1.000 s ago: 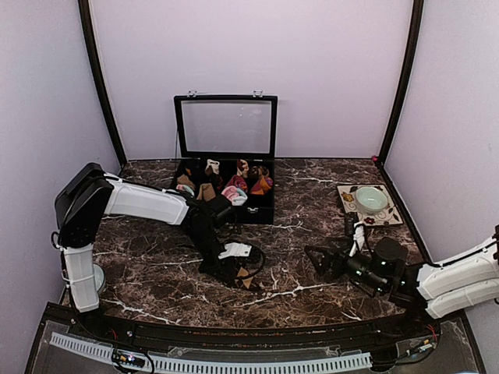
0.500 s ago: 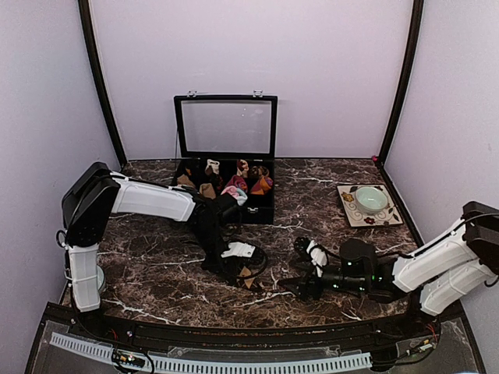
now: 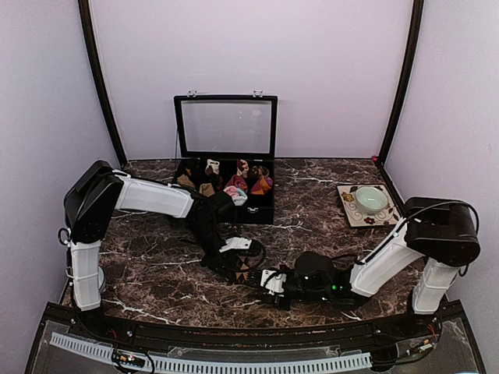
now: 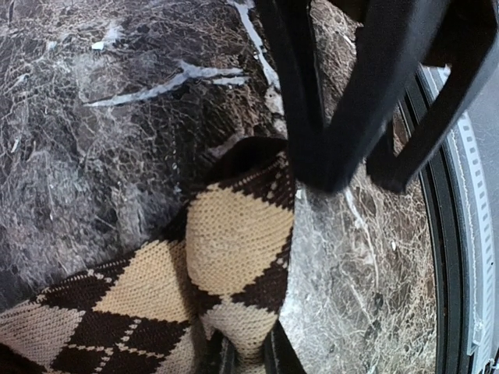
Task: Roll the socks
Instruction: Roll the sock at the center of the board.
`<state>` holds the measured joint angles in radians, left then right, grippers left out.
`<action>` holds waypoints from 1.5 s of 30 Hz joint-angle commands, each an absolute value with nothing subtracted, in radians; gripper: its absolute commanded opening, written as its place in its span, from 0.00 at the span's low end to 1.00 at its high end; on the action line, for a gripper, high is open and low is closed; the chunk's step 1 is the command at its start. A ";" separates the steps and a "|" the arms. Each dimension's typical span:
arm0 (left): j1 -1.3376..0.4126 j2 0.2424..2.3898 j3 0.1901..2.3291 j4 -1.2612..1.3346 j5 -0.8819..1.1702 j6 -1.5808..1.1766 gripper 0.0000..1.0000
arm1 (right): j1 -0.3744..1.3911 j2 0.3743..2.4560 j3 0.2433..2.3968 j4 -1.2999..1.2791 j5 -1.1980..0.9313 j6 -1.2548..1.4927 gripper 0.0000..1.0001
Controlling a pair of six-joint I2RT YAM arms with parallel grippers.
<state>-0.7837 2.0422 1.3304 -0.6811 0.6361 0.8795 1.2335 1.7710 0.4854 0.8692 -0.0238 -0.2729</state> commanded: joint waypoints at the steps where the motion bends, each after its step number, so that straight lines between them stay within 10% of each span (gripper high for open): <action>1: -0.773 2.115 1.308 -0.707 0.515 0.891 0.00 | 1.242 1.817 0.547 0.957 0.045 -0.429 0.44; 30: -0.785 2.115 1.304 -0.748 0.523 0.973 0.10 | 1.166 2.024 0.639 0.860 0.029 -0.520 0.38; 39: -0.773 2.069 1.311 -0.722 0.536 0.851 0.28 | 1.154 2.065 0.684 0.671 -0.070 -0.440 0.00; 45: -0.699 2.006 1.337 -0.767 0.609 0.783 0.42 | 1.152 2.063 0.687 0.567 -0.165 -0.355 0.00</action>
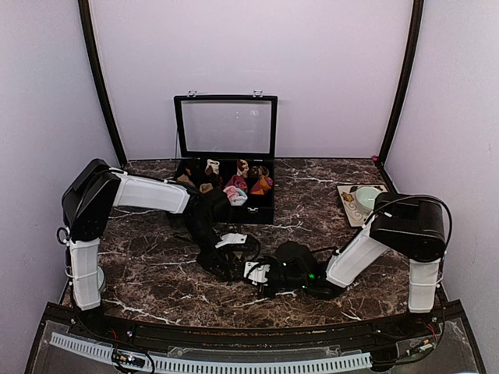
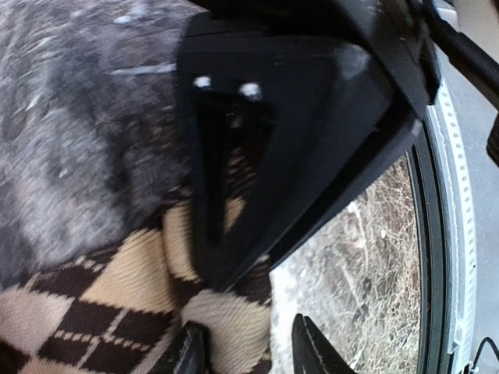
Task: Roll the socks
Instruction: Roll the sock at the center of the board.
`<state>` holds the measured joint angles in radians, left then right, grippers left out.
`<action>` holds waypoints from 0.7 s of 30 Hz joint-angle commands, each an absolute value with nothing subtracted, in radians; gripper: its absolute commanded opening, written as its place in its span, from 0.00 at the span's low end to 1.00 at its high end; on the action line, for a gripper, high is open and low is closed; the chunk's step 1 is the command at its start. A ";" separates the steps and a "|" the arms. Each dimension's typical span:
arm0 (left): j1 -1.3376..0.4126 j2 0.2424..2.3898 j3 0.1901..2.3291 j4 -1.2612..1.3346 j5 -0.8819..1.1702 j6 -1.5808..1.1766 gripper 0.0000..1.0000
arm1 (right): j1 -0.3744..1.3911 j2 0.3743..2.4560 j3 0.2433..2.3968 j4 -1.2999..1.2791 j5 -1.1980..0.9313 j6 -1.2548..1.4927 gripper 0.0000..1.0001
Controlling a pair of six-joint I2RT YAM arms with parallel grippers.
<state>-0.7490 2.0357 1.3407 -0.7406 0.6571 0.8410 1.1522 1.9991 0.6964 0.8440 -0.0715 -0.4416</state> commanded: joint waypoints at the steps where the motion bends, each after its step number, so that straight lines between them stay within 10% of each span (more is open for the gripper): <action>1: -0.684 1.994 1.336 -0.766 0.618 0.768 0.43 | 1.152 2.069 0.698 0.542 -0.169 -0.344 0.00; 21: -0.641 2.080 1.384 -0.651 0.551 0.635 0.36 | 1.190 2.026 0.785 0.314 -0.159 -0.119 0.00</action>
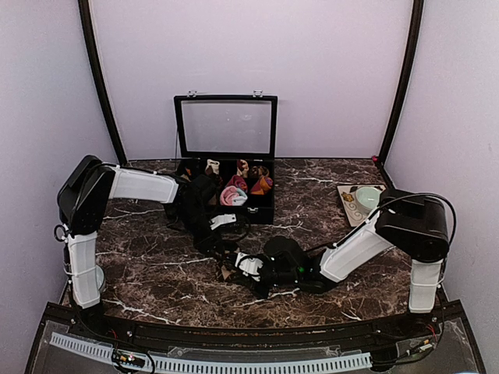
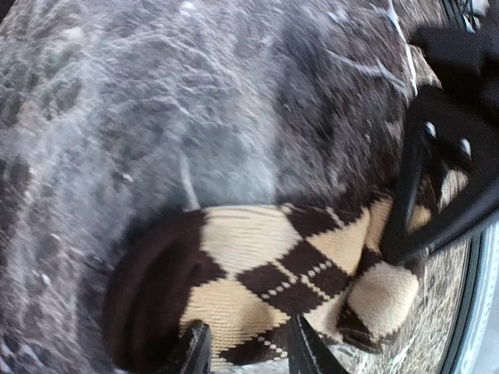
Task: Roll the socks
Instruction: Roll the sock at the center of the board.
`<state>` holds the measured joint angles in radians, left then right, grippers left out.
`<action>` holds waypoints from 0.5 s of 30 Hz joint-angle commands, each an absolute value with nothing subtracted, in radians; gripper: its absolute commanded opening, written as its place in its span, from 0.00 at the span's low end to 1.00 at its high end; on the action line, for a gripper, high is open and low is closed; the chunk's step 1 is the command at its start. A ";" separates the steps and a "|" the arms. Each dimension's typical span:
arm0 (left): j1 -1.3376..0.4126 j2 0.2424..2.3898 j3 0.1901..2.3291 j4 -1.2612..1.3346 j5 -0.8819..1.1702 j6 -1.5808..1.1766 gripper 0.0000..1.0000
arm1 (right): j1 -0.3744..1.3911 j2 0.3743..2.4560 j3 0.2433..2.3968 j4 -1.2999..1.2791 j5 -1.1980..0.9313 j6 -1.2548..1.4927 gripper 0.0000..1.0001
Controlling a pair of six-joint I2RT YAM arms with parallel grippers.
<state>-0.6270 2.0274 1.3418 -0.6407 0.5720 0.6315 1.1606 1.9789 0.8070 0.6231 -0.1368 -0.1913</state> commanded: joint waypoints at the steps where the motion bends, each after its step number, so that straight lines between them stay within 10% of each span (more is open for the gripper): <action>1: -0.650 2.085 1.386 -0.646 0.541 0.640 0.36 | 1.194 2.020 0.784 0.312 -0.148 -0.106 0.00; 15: -0.709 2.090 1.433 -0.633 0.515 0.663 0.35 | 1.219 1.995 0.826 0.115 -0.068 0.259 0.00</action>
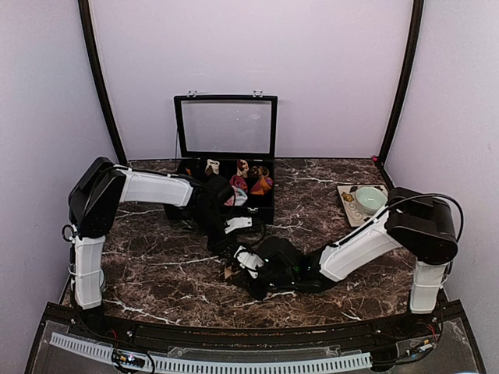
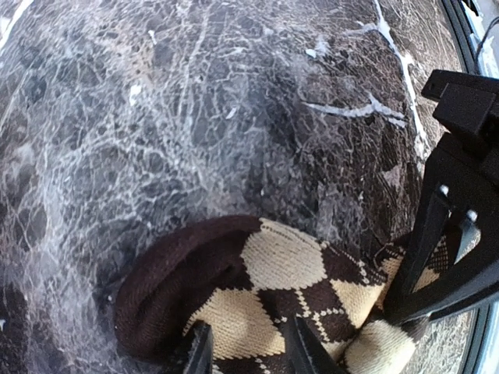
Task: Roll the socks
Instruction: Roll the sock at the center of the board.
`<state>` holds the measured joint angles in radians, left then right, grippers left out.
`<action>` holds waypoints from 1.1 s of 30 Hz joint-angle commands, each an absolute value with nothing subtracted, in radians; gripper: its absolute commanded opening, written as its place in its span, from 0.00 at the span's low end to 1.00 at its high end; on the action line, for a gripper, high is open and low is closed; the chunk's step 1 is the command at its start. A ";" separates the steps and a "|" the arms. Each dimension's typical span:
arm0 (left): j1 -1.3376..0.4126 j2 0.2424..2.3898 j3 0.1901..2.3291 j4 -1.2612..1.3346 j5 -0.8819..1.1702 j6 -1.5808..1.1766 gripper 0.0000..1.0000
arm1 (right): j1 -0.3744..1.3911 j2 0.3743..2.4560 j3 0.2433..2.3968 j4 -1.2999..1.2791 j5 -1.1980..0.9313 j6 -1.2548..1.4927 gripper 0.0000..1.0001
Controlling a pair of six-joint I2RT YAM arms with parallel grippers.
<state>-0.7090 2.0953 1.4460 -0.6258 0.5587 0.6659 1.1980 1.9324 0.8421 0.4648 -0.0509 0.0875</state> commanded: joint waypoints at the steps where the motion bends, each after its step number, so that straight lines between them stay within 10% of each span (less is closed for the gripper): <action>1: -0.697 2.073 1.423 -0.622 0.522 0.658 0.36 | 1.219 2.004 0.833 0.103 -0.071 0.282 0.00; 8: -0.635 1.990 1.410 -0.613 0.658 0.627 0.43 | 1.218 2.064 0.819 0.112 -0.100 0.412 0.00; 9: -0.632 1.985 1.416 -0.615 0.669 0.625 0.50 | 1.215 2.073 0.822 0.103 -0.102 0.426 0.00; 11: -0.625 1.979 1.434 -0.618 0.684 0.615 0.96 | 1.207 2.095 0.829 0.091 -0.123 0.454 0.00; 12: -0.622 1.973 1.440 -0.613 0.687 0.604 0.99 | 1.202 2.106 0.832 0.083 -0.133 0.466 0.00; 33: -0.495 1.602 1.143 -0.634 0.763 0.717 0.99 | 1.046 2.170 0.849 0.014 -0.367 0.554 0.00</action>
<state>-0.4694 1.6539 1.1896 -0.5392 0.6918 0.6365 1.0740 2.0296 0.9329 0.4389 -0.3664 0.5198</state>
